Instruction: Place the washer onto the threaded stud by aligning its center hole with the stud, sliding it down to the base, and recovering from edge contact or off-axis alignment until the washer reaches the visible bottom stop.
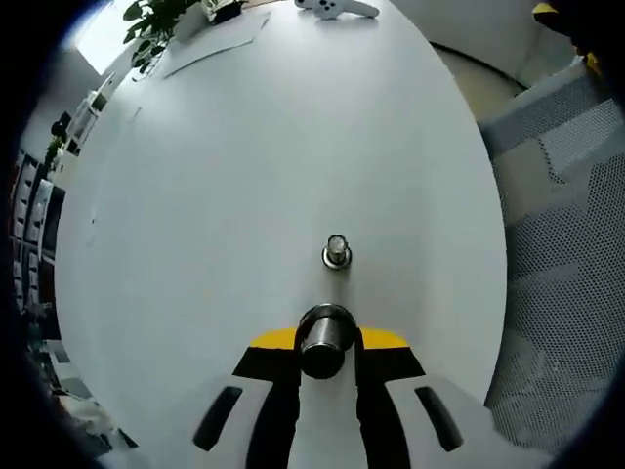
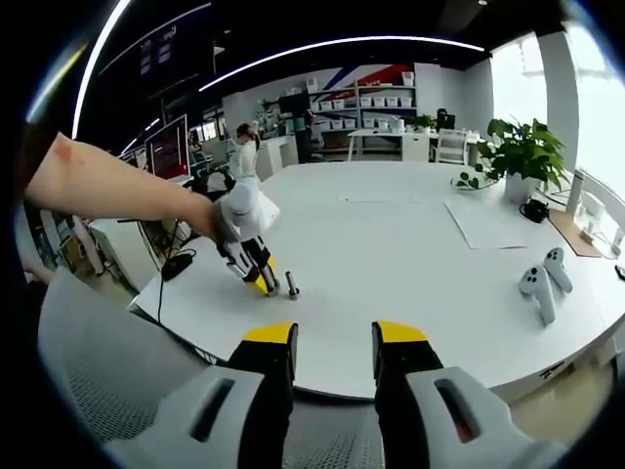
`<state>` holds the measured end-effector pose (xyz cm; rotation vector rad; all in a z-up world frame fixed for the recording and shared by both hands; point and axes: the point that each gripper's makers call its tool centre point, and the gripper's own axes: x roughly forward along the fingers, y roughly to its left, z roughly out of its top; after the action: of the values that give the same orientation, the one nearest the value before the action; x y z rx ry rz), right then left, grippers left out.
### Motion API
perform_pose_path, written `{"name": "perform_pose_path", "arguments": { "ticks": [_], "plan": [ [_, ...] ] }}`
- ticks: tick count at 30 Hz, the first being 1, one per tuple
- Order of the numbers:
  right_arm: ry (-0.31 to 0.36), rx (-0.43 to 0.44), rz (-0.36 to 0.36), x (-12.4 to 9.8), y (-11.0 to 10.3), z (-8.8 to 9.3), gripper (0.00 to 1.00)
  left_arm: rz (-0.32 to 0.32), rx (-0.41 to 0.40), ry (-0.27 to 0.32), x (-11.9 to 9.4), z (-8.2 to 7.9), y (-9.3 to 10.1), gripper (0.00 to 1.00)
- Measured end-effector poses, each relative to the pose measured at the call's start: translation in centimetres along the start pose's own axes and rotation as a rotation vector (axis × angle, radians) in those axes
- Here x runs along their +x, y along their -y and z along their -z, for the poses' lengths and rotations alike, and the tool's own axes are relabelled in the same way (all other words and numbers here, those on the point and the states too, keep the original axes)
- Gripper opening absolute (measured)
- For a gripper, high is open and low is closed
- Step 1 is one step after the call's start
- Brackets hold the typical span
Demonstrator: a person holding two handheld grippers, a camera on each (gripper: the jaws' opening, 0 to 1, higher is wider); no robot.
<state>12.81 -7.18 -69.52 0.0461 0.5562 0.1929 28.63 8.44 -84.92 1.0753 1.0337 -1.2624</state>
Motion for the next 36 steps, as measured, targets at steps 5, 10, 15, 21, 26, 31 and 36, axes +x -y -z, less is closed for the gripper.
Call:
{"name": "perform_pose_path", "arguments": {
  "ticks": [5,10,15,21,26,31,36],
  "plan": [
    [0.0,0.0,-0.004,0.0,-0.1,0.0,0.33,-0.001,-0.014,0.001,0.0,0.0,0.0,0.18],
    [0.004,0.001,-0.005,0.0,0.0,-0.1,0.33,0.011,-0.044,0.005,0.0,-0.4,0.6,0.18],
    [0.004,0.001,-0.008,0.0,0.0,0.0,0.33,0.007,-0.029,0.004,0.2,-0.9,0.9,0.18],
    [0.009,0.001,-0.008,0.0,0.0,-0.1,0.33,-0.032,-0.087,0.032,0.2,-1.0,0.5,0.2],
    [0.009,0.001,-0.013,0.0,-0.1,-0.1,0.33,-0.036,-0.155,0.048,-0.2,-0.4,0.5,0.31],
    [0.012,0.002,-0.02,0.0,-0.2,-0.2,0.33,-0.055,-0.176,0.071,-1.7,0.2,0.7,0.35],
    [0.019,0.004,-0.02,0.0,-0.2,-0.3,0.33,-0.076,-0.265,0.151,-3.9,0.1,0.8,0.35]
  ]
}}
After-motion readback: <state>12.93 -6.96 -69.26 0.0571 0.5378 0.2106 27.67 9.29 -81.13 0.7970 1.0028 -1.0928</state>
